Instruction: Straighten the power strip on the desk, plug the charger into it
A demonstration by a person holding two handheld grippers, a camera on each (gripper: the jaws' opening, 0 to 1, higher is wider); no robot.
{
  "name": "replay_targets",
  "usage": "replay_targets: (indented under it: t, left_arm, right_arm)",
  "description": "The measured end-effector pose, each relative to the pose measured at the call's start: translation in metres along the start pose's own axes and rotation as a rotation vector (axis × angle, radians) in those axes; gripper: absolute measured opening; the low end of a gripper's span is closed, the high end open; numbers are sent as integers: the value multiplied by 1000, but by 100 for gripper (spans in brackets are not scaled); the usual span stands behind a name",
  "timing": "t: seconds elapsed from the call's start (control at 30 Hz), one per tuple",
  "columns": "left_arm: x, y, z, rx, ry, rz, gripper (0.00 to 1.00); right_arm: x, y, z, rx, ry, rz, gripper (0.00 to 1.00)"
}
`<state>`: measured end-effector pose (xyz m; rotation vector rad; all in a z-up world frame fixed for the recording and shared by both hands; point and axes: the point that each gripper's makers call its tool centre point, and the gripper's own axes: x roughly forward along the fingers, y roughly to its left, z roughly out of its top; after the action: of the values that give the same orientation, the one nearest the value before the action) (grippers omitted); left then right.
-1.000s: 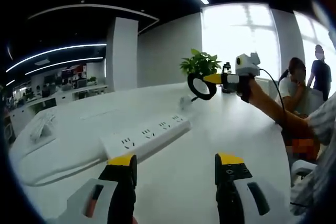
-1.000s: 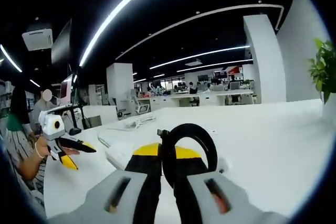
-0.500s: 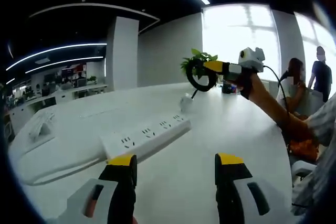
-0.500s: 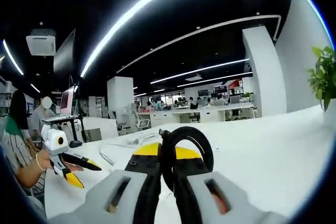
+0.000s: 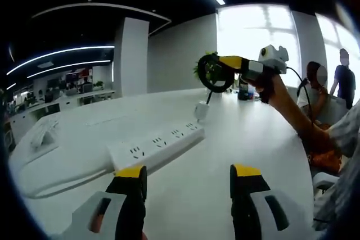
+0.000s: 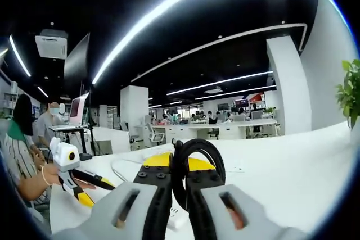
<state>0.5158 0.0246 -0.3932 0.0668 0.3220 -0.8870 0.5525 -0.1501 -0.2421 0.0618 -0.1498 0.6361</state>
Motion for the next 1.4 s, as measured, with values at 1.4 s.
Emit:
replay_targets:
  t: [1.4]
  left_arm:
    - [5,17,28,-1,-147,47,64]
  right_arm:
    - [29,74,37,-83,-59,162,5]
